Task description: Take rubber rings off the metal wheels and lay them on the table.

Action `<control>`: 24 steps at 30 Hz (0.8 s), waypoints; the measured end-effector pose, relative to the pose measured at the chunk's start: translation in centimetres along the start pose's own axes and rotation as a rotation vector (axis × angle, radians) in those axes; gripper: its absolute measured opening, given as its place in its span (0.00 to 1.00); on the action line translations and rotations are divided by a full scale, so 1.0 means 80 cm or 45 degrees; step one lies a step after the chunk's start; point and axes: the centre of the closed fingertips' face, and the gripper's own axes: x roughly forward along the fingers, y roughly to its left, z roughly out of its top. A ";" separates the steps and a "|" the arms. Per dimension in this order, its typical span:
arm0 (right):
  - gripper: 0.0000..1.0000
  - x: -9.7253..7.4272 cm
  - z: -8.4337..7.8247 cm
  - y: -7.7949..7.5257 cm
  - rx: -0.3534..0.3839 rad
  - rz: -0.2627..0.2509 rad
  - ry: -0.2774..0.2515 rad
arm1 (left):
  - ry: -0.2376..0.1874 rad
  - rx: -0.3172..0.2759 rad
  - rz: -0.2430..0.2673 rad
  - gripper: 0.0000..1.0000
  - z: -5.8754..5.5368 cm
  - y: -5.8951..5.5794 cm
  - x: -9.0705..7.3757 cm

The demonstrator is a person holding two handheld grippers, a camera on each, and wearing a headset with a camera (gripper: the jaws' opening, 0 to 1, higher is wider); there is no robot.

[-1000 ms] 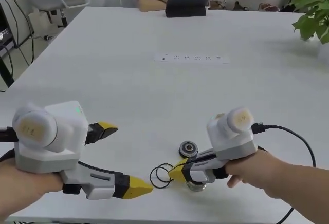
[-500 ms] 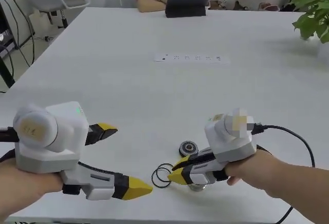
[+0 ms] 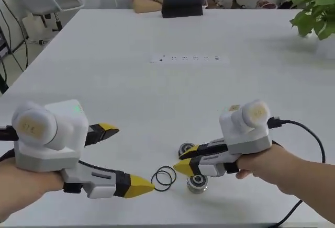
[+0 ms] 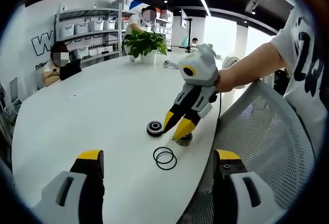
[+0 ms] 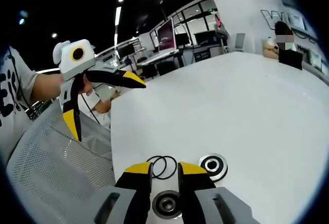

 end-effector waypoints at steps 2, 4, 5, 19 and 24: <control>0.18 -0.007 0.002 -0.004 0.005 -0.011 -0.024 | -0.002 0.001 -0.007 0.85 0.003 0.000 0.003; 0.18 -0.014 0.003 -0.008 0.011 -0.023 -0.046 | -0.003 0.005 -0.012 0.85 0.005 0.000 0.006; 0.18 -0.018 0.004 -0.011 0.015 -0.034 -0.060 | -0.002 0.008 -0.015 0.84 0.007 0.000 0.007; 0.22 -0.050 0.000 -0.051 0.060 -0.160 -0.142 | 0.015 0.017 -0.058 0.76 0.015 0.007 0.035; 0.22 -0.052 -0.006 -0.060 0.061 -0.186 -0.140 | 0.024 0.019 -0.064 0.73 0.015 0.011 0.045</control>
